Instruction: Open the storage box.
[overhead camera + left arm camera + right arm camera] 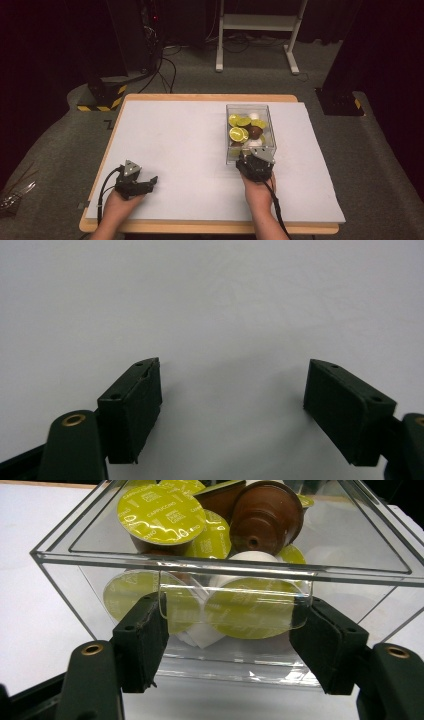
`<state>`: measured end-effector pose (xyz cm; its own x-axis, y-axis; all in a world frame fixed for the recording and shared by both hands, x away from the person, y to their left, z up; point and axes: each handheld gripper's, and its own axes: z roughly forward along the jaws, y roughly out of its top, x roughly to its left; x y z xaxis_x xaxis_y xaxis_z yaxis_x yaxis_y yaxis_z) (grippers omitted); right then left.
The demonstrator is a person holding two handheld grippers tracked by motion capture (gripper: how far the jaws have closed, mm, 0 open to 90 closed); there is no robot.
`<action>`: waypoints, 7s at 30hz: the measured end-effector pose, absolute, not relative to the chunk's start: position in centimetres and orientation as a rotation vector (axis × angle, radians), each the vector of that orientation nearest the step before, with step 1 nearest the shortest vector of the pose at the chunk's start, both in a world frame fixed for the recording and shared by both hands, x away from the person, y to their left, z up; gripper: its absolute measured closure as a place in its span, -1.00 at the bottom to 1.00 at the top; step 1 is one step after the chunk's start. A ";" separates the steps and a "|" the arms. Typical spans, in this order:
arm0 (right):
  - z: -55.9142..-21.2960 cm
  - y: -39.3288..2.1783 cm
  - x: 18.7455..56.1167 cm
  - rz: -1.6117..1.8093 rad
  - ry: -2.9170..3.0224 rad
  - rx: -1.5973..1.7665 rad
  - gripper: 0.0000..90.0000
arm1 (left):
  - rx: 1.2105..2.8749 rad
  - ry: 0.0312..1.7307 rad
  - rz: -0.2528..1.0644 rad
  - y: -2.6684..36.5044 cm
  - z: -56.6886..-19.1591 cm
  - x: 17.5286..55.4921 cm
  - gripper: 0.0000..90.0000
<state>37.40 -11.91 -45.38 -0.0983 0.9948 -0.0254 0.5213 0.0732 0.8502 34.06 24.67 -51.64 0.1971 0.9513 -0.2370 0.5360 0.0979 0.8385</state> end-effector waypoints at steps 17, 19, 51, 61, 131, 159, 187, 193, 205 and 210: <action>-45.5 -12.4 36.1 0.943 1.711 1.497 -0.28 | 1.560 1.459 0.572 24.7 -51.6 34.1 -0.48; -45.5 -12.4 35.9 0.947 1.713 1.497 -0.28 | 1.560 1.459 0.571 24.7 -51.6 34.1 -0.48; -45.6 -12.4 32.1 0.956 1.709 1.483 -0.28 | 1.545 1.463 0.567 24.6 -51.7 34.1 -0.48; -45.7 -12.4 31.0 0.956 1.704 1.480 -0.28 | 1.545 1.463 0.567 24.5 -51.7 34.1 -0.48; -41.2 -18.0 32.6 1.213 1.733 1.391 0.06 | 1.557 1.457 0.569 24.6 -51.6 34.1 -0.48; -43.8 -21.2 34.4 1.105 1.751 1.453 0.46 | 1.557 1.457 0.570 24.6 -51.7 34.1 -0.48; -44.6 -20.5 34.2 1.024 1.779 1.520 0.88 | 1.542 1.462 0.566 24.5 -51.7 34.1 -0.48; -44.6 -20.5 33.9 1.004 1.767 1.520 0.91 | 1.540 1.463 0.566 24.5 -51.7 34.1 -0.48; -44.8 -20.3 32.2 1.012 1.754 1.531 0.89 | 1.558 1.457 0.570 24.6 -51.7 34.1 -0.48; -44.9 -20.3 31.7 1.016 1.752 1.524 0.89 | 1.557 1.457 0.571 24.6 -51.7 34.1 -0.48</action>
<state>31.67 -20.33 -44.86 -0.1627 0.9857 0.0447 0.5285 0.0488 0.8475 34.05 24.62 -51.65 0.1989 0.9502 -0.2401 0.5344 0.1002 0.8393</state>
